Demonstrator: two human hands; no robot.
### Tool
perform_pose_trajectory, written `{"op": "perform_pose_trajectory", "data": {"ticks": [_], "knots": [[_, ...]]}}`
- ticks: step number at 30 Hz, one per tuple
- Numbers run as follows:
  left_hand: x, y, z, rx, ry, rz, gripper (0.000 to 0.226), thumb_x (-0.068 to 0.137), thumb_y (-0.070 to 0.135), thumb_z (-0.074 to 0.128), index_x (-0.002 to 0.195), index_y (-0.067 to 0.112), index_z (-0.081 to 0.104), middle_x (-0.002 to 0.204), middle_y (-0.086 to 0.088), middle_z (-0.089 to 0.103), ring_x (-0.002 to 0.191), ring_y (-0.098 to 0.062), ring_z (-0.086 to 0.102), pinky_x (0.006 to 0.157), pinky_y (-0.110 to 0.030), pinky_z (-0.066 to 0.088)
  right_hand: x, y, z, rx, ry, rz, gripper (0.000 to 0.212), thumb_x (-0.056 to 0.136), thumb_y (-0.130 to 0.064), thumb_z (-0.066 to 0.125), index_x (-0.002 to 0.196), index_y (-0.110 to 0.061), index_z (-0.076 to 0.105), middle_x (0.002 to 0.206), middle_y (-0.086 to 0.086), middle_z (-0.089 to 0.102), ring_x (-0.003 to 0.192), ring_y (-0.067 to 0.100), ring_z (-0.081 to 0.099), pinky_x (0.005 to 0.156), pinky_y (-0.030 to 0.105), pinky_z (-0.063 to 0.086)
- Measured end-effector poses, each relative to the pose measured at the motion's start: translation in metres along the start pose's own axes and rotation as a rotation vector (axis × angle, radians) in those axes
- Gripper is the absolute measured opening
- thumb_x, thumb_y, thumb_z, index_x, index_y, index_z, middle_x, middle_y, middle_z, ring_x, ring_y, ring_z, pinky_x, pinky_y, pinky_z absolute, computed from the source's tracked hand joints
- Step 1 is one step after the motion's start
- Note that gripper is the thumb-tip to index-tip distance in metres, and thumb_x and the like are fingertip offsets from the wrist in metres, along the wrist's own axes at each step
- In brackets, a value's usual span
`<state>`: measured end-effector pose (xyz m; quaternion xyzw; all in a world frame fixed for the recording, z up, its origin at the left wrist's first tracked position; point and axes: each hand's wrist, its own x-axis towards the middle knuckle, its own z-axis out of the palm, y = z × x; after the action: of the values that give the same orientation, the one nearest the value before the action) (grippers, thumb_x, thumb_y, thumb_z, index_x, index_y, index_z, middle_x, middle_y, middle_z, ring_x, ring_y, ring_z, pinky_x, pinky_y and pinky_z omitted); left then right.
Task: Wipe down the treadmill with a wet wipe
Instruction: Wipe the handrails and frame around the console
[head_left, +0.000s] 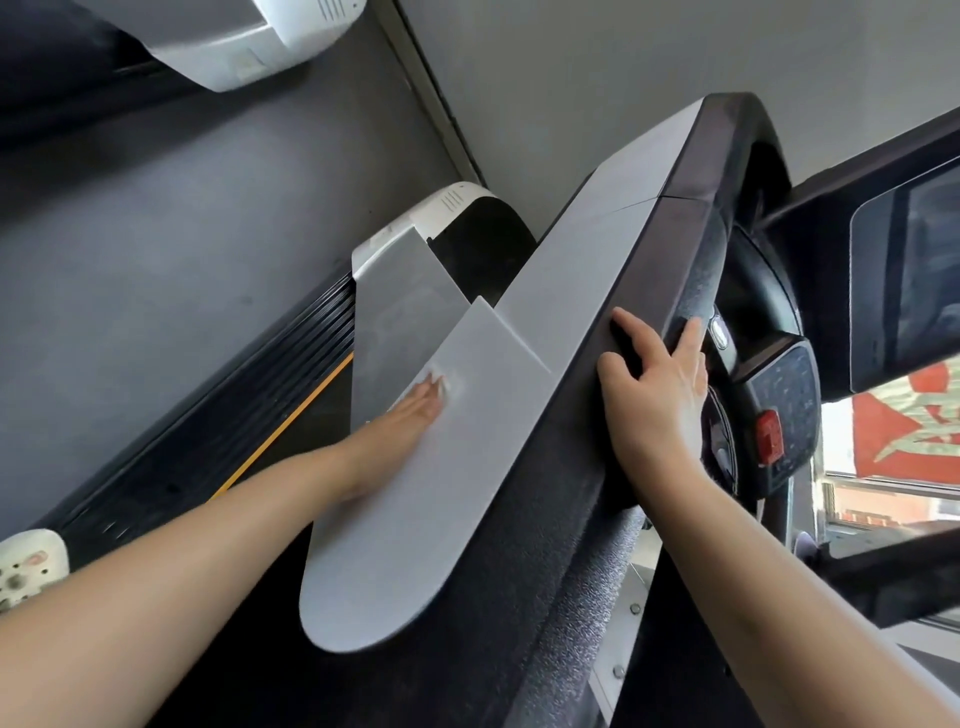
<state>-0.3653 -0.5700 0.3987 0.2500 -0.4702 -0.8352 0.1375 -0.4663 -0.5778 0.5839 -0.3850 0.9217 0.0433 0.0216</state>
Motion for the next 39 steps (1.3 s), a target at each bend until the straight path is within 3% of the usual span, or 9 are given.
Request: {"op": "perform_pose_trajectory", "data": {"ticks": [3, 7, 10, 13, 19, 25, 30, 35, 39], "knots": [[0.008, -0.016, -0.005, 0.159, 0.014, 0.109, 0.048, 0.105, 0.031, 0.012, 0.15, 0.018, 0.001, 0.157, 0.006, 0.001, 0.144, -0.007, 0.0, 0.111, -0.019, 0.003, 0.0, 0.0, 0.0, 0.0, 0.0, 0.0, 0.048, 0.091, -0.023, 0.045, 0.135, -0.044, 0.044, 0.159, -0.004, -0.001, 0.144, 0.017, 0.003, 0.112, 0.036, 0.017], [0.015, -0.028, -0.012, 0.23, 0.018, 0.178, 0.051, 0.103, 0.039, 0.018, 0.15, 0.02, 0.013, 0.157, 0.006, 0.01, 0.145, -0.009, 0.005, 0.119, -0.032, 0.002, 0.0, 0.0, 0.0, 0.006, 0.005, -0.001, 0.048, 0.091, -0.023, 0.045, 0.134, -0.044, 0.045, 0.159, -0.004, 0.0, 0.144, 0.014, 0.003, 0.111, 0.036, 0.018], [0.018, -0.017, -0.01, 0.09, 0.061, 0.058, 0.052, 0.103, 0.037, 0.021, 0.15, 0.014, 0.016, 0.157, 0.003, 0.012, 0.145, -0.011, 0.007, 0.119, -0.034, 0.005, 0.0, 0.001, 0.0, 0.003, 0.008, -0.007, 0.048, 0.091, -0.024, 0.044, 0.134, -0.044, 0.044, 0.159, -0.005, 0.0, 0.143, 0.014, 0.003, 0.11, 0.036, 0.019], [0.015, -0.001, 0.008, -0.194, 0.118, 0.033, 0.047, 0.105, 0.021, 0.02, 0.149, 0.009, 0.01, 0.158, 0.0, 0.002, 0.145, -0.013, -0.002, 0.109, -0.016, 0.005, 0.0, 0.001, 0.0, 0.001, 0.005, -0.01, 0.048, 0.091, -0.024, 0.044, 0.135, -0.044, 0.044, 0.159, -0.005, -0.001, 0.144, 0.014, 0.001, 0.111, 0.035, 0.017], [-0.017, 0.047, 0.046, 0.218, -0.042, 0.348, 0.058, 0.086, 0.071, 0.015, 0.13, 0.043, -0.01, 0.148, 0.024, -0.014, 0.136, 0.008, -0.021, 0.105, -0.007, -0.014, 0.002, 0.004, 0.001, 0.008, 0.007, -0.013, 0.048, 0.091, -0.026, 0.045, 0.136, -0.044, 0.043, 0.158, -0.006, -0.001, 0.143, 0.012, 0.002, 0.111, 0.036, 0.018], [-0.018, 0.067, 0.036, 0.288, -0.144, 0.365, 0.051, 0.095, 0.051, 0.013, 0.136, 0.032, -0.012, 0.138, 0.028, -0.022, 0.121, 0.027, -0.024, 0.098, 0.003, -0.014, 0.015, 0.014, -0.004, 0.028, -0.061, -0.094, 0.048, 0.097, -0.035, 0.042, 0.143, -0.042, 0.031, 0.159, -0.001, -0.005, 0.145, 0.015, -0.006, 0.115, 0.036, 0.005], [0.021, 0.071, 0.023, -0.015, -0.122, 0.173, 0.049, 0.102, 0.031, 0.02, 0.148, 0.023, 0.005, 0.151, 0.02, 0.001, 0.137, 0.008, -0.001, 0.11, -0.01, -0.002, 0.053, 0.022, -0.012, 0.122, -0.035, -0.161, 0.06, 0.097, -0.031, 0.047, 0.149, -0.032, 0.018, 0.159, -0.006, 0.001, 0.145, 0.009, -0.005, 0.111, 0.023, -0.001], [0.05, 0.052, 0.01, -0.014, 0.029, 0.047, 0.05, 0.104, 0.028, 0.023, 0.149, 0.009, 0.013, 0.157, 0.001, 0.006, 0.145, -0.014, 0.001, 0.111, -0.02, 0.005, 0.057, 0.023, -0.006, 0.076, 0.002, -0.147, 0.067, 0.096, -0.028, 0.049, 0.151, -0.023, 0.01, 0.159, -0.008, 0.0, 0.145, 0.008, -0.004, 0.119, 0.033, 0.001], [0.074, 0.034, -0.001, 0.005, 0.04, -0.025, 0.051, 0.104, 0.037, 0.013, 0.151, 0.021, 0.004, 0.159, 0.006, 0.002, 0.145, -0.011, 0.002, 0.118, -0.038, 0.001, 0.059, 0.025, -0.006, 0.066, 0.0, -0.152, 0.066, 0.096, -0.025, 0.047, 0.151, -0.024, 0.01, 0.159, -0.011, 0.0, 0.145, 0.007, -0.006, 0.118, 0.029, 0.001]]}}
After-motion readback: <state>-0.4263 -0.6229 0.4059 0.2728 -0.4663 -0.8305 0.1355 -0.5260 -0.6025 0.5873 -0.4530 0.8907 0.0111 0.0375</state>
